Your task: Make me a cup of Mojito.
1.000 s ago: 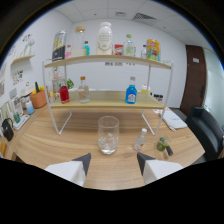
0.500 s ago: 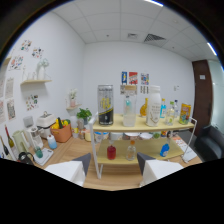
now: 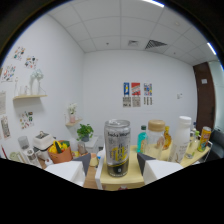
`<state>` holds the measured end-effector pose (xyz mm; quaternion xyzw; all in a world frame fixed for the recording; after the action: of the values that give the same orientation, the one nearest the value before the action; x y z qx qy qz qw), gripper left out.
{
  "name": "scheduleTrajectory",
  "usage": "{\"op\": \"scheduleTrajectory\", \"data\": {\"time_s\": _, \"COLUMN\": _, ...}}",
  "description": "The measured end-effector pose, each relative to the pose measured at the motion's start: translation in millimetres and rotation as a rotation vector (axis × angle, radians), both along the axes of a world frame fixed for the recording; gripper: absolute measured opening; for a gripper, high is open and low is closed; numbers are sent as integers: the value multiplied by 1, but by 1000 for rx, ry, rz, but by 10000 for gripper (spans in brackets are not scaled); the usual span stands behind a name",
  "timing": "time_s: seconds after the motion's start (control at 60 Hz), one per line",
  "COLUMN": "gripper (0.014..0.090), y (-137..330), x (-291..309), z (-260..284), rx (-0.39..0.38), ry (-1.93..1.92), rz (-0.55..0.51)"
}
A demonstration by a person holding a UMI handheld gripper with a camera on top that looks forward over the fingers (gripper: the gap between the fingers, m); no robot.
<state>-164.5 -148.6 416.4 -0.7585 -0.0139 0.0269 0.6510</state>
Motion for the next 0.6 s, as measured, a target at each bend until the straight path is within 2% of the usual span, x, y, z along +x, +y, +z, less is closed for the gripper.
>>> {"op": "scheduleTrajectory", "data": {"time_s": 0.15, "gripper": 850, "y": 41, "x": -1, "z": -4, "rx": -9, "ry": 4, "rz": -13}}
{"op": "scheduleTrajectory", "data": {"time_s": 0.2, "gripper": 817, "y": 51, "x": 0, "z": -5, "rx": -13, "ry": 6, "rz": -26}}
{"op": "scheduleTrajectory", "data": {"time_s": 0.283, "gripper": 704, "y": 60, "x": 0, "z": -5, "rx": -10, "ry": 11, "rz": -19}}
{"op": "scheduleTrajectory", "data": {"time_s": 0.35, "gripper": 554, "y": 64, "x": 6, "z": -5, "rx": -4, "ry": 7, "rz": -41}}
{"op": "scheduleTrajectory", "data": {"time_s": 0.367, "gripper": 539, "y": 65, "x": 8, "z": -4, "rx": 0, "ry": 5, "rz": -48}}
{"op": "scheduleTrajectory", "data": {"time_s": 0.6, "gripper": 524, "y": 57, "x": 6, "z": -4, "rx": -6, "ry": 7, "rz": -45}}
